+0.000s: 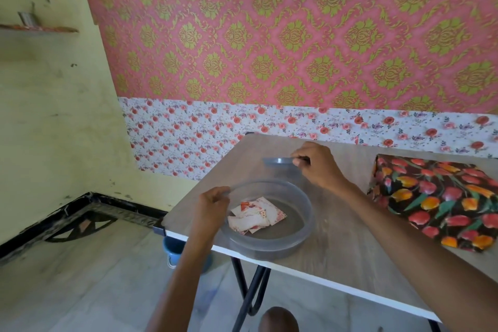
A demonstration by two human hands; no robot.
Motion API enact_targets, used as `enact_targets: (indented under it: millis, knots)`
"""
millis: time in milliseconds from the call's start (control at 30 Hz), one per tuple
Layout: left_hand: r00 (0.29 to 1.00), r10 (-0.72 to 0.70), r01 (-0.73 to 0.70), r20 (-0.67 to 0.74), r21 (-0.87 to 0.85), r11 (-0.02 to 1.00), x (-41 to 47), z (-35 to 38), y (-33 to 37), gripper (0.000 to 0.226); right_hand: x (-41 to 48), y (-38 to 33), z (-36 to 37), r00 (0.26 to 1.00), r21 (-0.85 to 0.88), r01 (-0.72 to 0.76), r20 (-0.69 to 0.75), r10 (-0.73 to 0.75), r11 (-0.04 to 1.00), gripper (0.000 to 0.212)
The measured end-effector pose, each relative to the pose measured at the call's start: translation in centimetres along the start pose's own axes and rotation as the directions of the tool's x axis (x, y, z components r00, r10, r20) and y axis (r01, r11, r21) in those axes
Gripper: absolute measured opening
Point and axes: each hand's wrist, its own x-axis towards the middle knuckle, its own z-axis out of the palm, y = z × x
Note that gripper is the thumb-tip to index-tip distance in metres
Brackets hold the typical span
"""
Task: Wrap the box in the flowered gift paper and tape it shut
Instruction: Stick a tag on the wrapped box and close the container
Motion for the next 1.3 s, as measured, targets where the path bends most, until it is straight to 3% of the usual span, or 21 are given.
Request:
enact_targets:
  millis: [100,167,267,333,367,500,633,733,900,1033,1100,1200,1300]
  knots:
    - [0.983,0.175,-0.161,-0.046,0.217,0.963,0.3,-0.5,-0.4,0.030,-0.5,0.9,0.7,0.981,-0.074,-0.112,0.149,0.122,0.991,0.018]
    - [0.942,0.335,-0.298,-0.025,0.393,0.870,0.1,-0.9,-0.2,0.031,-1.0,1.0,0.9,0.954,-0.152,-0.113,0.258,0.150,0.982,0.021]
    - [0.861,0.494,-0.473,0.123,0.548,0.689,0.3,-1.1,0.7,0.027,-1.5,1.0,1.0,0.878,-0.241,-0.059,0.449,0.165,0.969,0.028]
    - [0.831,0.489,-0.523,0.267,0.675,0.520,0.2,-0.9,1.4,0.023,-1.3,0.5,0.8,0.845,-0.289,-0.030,0.504,0.179,0.957,0.031]
    - [0.824,0.469,-0.528,0.319,0.734,0.427,0.2,-0.6,1.7,0.023,-1.2,0.2,0.8,0.862,-0.303,-0.028,0.476,0.177,0.953,0.032]
    - [0.803,0.443,-0.520,0.398,0.832,0.194,0.1,0.7,3.1,0.031,-1.1,-3.3,-0.2,0.968,-0.146,-0.061,0.234,0.095,0.987,0.023]
    - [0.796,0.313,-0.572,0.517,0.813,0.110,0.3,1.6,3.7,0.035,-2.2,-7.3,0.3,0.878,-0.047,-0.074,0.470,0.087,0.996,0.018]
    - [0.819,0.209,-0.553,0.534,0.833,0.036,0.3,2.1,3.3,0.048,-3.2,-8.2,2.3,0.836,-0.154,-0.069,0.530,0.141,0.986,0.019]
    - [0.824,0.254,-0.536,0.507,0.843,0.056,0.3,2.2,3.2,0.043,-3.8,-8.1,3.5,0.863,-0.137,-0.117,0.475,0.169,0.984,0.015]
    - [0.816,0.382,-0.526,0.434,0.831,0.179,0.4,1.9,3.6,0.028,-3.8,-8.0,2.4,0.891,0.014,-0.198,0.419,0.174,0.980,0.009]
    - [0.818,0.416,-0.530,0.397,0.802,0.275,0.6,1.5,4.2,0.023,-3.7,-8.0,1.6,0.891,0.189,-0.326,0.390,0.234,0.926,0.012]
    - [0.856,0.371,-0.514,0.361,0.682,0.521,0.8,1.1,5.3,0.009,-3.5,-8.2,0.3,0.858,0.441,-0.489,0.400,0.323,0.753,0.009]
    - [0.870,0.335,-0.492,0.362,0.589,0.641,0.9,1.1,5.9,0.009,-3.7,-8.7,-0.8,0.843,0.514,-0.533,0.387,0.373,0.672,0.015]
